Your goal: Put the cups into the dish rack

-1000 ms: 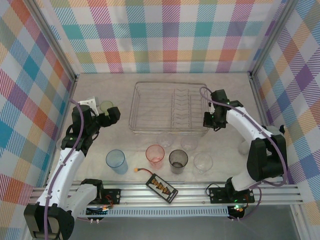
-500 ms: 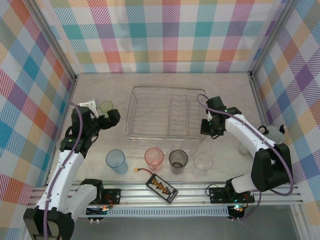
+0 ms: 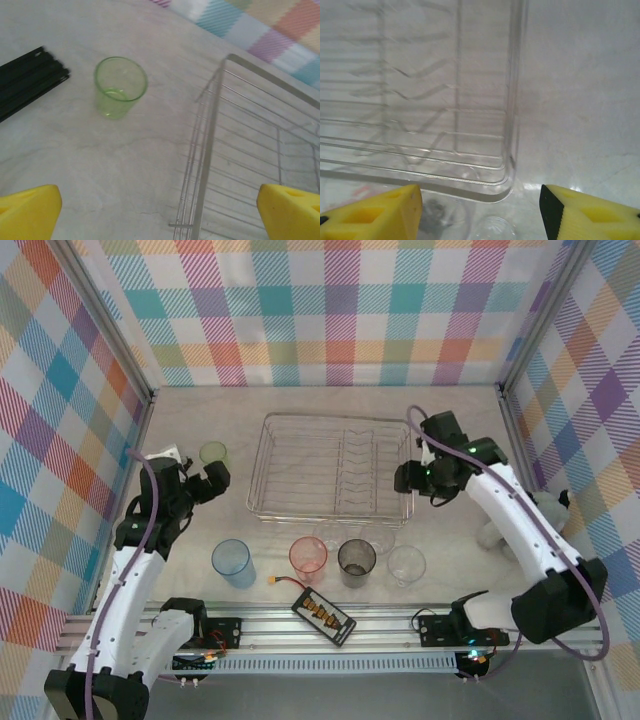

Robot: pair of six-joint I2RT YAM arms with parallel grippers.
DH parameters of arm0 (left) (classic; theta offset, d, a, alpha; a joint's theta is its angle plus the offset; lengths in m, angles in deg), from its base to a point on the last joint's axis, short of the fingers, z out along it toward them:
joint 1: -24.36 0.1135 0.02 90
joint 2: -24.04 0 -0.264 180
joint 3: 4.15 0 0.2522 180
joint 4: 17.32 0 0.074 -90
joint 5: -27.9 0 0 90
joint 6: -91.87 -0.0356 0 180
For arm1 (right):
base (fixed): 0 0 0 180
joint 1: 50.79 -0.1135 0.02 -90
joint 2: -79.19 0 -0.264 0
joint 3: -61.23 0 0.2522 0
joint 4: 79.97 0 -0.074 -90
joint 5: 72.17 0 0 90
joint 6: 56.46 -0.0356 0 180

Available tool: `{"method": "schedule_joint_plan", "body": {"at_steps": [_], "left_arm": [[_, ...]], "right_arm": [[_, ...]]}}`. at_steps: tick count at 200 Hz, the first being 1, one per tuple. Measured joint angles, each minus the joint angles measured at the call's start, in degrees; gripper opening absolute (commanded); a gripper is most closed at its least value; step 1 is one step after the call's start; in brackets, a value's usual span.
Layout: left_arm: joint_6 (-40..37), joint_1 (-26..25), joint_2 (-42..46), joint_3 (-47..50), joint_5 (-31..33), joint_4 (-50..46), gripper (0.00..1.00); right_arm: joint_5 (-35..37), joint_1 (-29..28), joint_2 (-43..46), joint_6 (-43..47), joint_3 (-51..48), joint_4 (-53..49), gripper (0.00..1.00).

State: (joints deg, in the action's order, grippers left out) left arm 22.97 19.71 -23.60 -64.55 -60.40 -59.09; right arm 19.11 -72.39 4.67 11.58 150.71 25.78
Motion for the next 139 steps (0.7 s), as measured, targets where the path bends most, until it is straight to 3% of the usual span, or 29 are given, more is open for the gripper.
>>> {"method": "schedule_joint_plan", "body": {"at_steps": [24, 52, 99, 139], "left_arm": [[4.94, 0.00, 0.04, -1.51, 1.92, -2.32, 1.00], [8.57, 0.00, 0.09, -2.19, 1.84, -3.69, 1.00], [10.91, 0.00, 2.69, -4.55, 4.90, -8.35, 1.00], [17.16, 0.00, 12.83, -3.19, 12.57, -12.52, 1.00]], "right_arm": [[-1.70, -3.82, 0.31, -0.74, 7.65, -0.94, 0.66], [-4.07, -13.55, -5.01, -1.86, 16.74, -0.96, 0.67], [-7.87, -30.10, -23.67, -2.12, 31.26, -0.13, 0.68], [-11.04, -39.39, -39.69, -0.24, 43.67, -0.90, 0.67]]}}
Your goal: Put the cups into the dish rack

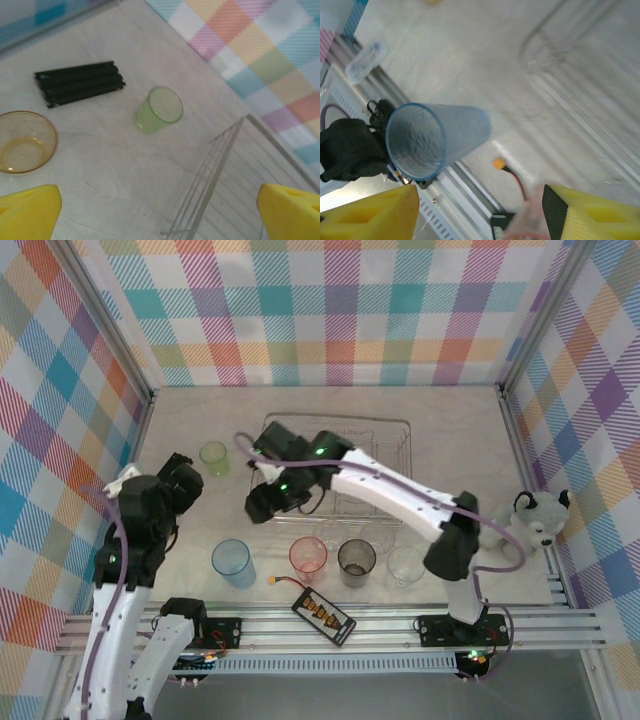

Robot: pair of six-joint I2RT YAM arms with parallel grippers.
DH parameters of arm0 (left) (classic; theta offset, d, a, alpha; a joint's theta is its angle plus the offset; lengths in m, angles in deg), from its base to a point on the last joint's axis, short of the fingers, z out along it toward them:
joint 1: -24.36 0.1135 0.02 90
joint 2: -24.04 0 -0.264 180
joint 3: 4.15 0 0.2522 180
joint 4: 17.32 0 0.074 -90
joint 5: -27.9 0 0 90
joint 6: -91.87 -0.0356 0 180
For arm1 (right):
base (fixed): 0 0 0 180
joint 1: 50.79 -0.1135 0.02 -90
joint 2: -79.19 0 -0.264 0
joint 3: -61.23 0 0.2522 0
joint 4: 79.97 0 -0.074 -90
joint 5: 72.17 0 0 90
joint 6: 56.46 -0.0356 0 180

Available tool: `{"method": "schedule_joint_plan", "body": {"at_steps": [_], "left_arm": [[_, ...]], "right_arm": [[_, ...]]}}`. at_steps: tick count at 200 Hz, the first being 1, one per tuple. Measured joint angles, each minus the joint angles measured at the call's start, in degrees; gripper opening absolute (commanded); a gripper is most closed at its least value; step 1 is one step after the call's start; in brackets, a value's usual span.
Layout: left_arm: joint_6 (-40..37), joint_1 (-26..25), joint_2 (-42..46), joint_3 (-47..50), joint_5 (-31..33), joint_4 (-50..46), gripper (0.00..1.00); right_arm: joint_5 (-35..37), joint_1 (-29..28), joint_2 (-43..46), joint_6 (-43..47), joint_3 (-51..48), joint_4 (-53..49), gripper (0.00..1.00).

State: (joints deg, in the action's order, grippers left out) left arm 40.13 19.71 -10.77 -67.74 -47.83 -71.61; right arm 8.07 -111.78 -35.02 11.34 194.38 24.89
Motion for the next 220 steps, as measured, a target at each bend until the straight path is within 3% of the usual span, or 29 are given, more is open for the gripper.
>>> {"method": "schedule_joint_plan", "body": {"at_steps": [30, 73, 125, 185, 220], "left_arm": [[5.95, 0.00, 8.48, 2.58, 6.03, -4.22, 1.00], [9.18, 0.00, 12.15, 3.32, 10.80, -7.72, 1.00], [10.19, 0.00, 13.31, 4.37, 11.80, -8.22, 1.00], [10.36, 0.00, 14.05, 4.79, 11.80, -8.92, 1.00], [10.34, 0.00, 14.05, 5.97, 10.82, -8.83, 1.00]], "right_arm": [[-2.03, -3.67, -6.21, 0.87, 5.05, -0.87, 0.65], [-2.75, -5.49, -9.35, 2.10, 7.28, -2.14, 0.59], [-1.77, -6.23, -12.74, 3.02, 7.48, -3.89, 0.54], [-0.09, -6.27, -15.37, 3.58, 8.35, -4.26, 0.41], [1.38, -6.38, -16.44, 3.19, 9.68, -4.59, 0.26]]}}
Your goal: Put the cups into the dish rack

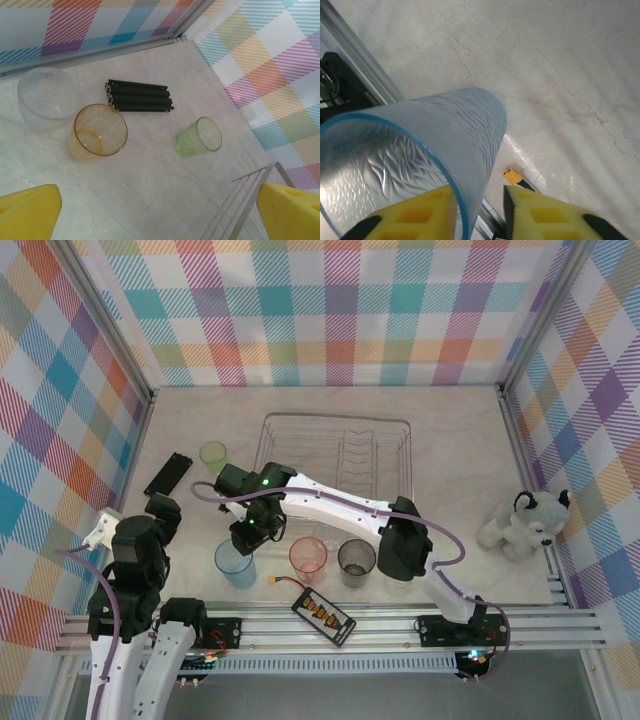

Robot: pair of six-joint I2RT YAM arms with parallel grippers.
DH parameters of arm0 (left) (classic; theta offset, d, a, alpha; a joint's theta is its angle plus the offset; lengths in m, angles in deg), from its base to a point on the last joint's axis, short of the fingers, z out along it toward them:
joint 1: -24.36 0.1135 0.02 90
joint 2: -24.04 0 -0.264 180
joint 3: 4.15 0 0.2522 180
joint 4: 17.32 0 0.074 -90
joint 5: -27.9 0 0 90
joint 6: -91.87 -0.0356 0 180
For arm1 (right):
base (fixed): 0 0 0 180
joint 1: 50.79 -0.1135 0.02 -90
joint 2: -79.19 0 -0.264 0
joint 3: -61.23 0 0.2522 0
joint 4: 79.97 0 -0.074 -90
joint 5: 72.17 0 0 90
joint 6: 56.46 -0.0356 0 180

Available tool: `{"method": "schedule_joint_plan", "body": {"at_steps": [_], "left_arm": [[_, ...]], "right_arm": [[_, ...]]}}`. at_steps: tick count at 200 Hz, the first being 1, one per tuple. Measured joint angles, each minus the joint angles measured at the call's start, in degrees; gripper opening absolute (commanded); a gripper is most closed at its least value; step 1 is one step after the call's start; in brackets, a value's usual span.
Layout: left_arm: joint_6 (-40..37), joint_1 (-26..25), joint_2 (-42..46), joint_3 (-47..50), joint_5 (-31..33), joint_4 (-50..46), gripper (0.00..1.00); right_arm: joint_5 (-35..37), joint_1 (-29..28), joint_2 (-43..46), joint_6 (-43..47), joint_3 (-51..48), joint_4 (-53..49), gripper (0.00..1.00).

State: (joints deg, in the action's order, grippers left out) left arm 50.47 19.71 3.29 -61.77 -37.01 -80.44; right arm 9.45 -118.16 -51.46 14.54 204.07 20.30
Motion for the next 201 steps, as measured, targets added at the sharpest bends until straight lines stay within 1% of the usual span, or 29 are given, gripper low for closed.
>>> {"method": "schedule_joint_plan", "body": {"at_steps": [23, 33, 45, 71, 101, 122, 143, 163, 183, 201], "left_arm": [[0.04, 0.00, -0.24, 1.29, -1.84, 0.09, 1.00], [0.04, 0.00, -0.66, 1.51, -2.54, 0.07, 1.00], [0.04, 0.00, -1.18, 1.53, -3.19, 0.13, 1.00], [0.04, 0.00, -1.40, 1.53, -3.63, 0.17, 1.00], [0.02, 0.00, -2.40, 1.07, -5.44, 0.24, 1.00], [-0.70, 0.00, -4.63, -0.39, -7.56, 0.59, 1.00], [-3.63, 0.00, -6.23, -1.95, -10.78, 3.15, 1.00], [-6.95, 0.00, -5.57, -2.29, -16.28, 9.09, 1.00], [-9.66, 0.00, -5.60, -2.97, -24.68, 16.59, 1.00], [-11.19, 0.02, -7.96, -4.31, -35.01, 24.50, 1.00]], "right_arm": [[1.99, -0.13, -1.33, -0.31, 2.64, -0.33, 0.16], [3.04, -0.15, -1.60, -0.55, 3.10, -0.61, 0.10], [4.15, -0.13, -1.64, -1.18, 3.17, -0.98, 0.00], [4.44, 0.72, -1.64, -2.89, 3.21, -1.66, 0.00], [1.55, 2.45, -0.74, -3.74, 2.45, -1.33, 0.00], [-2.29, 5.03, 3.37, -3.63, -1.07, -0.52, 0.00], [-8.31, 9.46, 11.32, -3.17, -7.50, 2.14, 0.00], [-15.87, 16.00, 21.81, -3.08, -16.76, 7.50, 0.00], [-24.17, 24.76, 31.58, -4.39, -26.03, 14.23, 0.00], [-30.91, 33.83, 38.03, -6.88, -33.62, 20.87, 0.00]]}}
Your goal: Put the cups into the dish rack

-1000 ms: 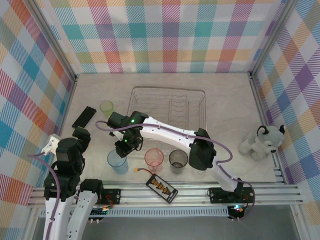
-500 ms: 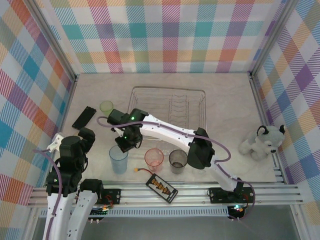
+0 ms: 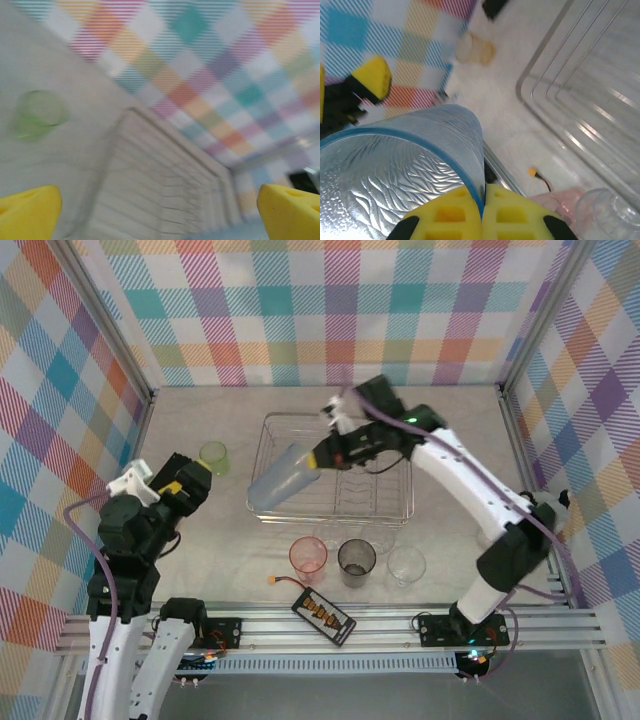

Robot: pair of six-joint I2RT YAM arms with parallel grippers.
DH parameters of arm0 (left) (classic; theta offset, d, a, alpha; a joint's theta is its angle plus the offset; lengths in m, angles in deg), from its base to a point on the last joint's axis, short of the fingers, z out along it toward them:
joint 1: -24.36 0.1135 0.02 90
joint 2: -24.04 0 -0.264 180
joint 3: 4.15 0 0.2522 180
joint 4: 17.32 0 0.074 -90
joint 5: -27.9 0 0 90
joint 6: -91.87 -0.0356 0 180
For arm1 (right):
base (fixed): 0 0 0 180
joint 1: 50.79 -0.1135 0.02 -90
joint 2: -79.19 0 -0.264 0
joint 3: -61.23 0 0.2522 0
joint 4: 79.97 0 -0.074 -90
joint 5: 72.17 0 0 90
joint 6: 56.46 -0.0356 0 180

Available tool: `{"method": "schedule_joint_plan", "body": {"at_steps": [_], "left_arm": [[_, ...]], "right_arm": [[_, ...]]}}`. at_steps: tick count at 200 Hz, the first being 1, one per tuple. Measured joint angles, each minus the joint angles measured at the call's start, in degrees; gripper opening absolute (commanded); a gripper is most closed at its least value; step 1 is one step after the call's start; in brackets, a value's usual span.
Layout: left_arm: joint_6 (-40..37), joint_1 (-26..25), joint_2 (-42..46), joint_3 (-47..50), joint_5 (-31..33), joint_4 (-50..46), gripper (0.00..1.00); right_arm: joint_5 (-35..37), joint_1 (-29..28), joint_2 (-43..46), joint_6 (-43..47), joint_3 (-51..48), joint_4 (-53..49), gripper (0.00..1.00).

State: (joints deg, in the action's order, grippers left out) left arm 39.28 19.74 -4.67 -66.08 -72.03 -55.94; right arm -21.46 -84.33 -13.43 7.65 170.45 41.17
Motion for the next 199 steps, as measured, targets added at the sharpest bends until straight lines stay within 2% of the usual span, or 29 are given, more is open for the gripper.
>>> {"method": "schedule_joint_plan", "body": {"at_steps": [19, 37, 51, 76, 123, 161, 199], "left_arm": [[0.26, -0.02, -4.87, -1.25, -12.26, 10.21, 1.00], [2.01, -0.02, -11.30, -3.85, -23.12, 17.40, 1.00], [3.78, -0.46, -16.52, -6.21, -30.56, 22.53, 1.00], [5.40, -3.17, -24.15, -9.20, -38.80, 27.21, 1.00], [0.63, -13.40, -32.79, -15.93, -44.72, 25.24, 0.99], [0.24, -14.47, -35.36, -16.41, -45.62, 25.77, 0.96], [0.20, -15.26, -37.79, -17.35, -46.18, 26.93, 0.97]], "right_arm": [[-5.62, 9.62, 4.00, -3.34, -6.32, 6.47, 0.00], [-9.33, 16.22, 5.75, -6.38, -10.32, 11.21, 0.00], [-11.50, 18.82, 6.71, -8.31, -12.02, 13.92, 0.00], [-15.06, 19.61, 8.57, -11.26, -12.52, 18.01, 0.00], [-20.98, 19.47, 10.62, -18.08, -12.55, 27.32, 0.00], [-24.26, 19.28, 10.62, -24.09, -14.88, 35.26, 0.00], [-25.55, 18.45, 10.58, -26.71, -15.65, 38.36, 0.00]]}}
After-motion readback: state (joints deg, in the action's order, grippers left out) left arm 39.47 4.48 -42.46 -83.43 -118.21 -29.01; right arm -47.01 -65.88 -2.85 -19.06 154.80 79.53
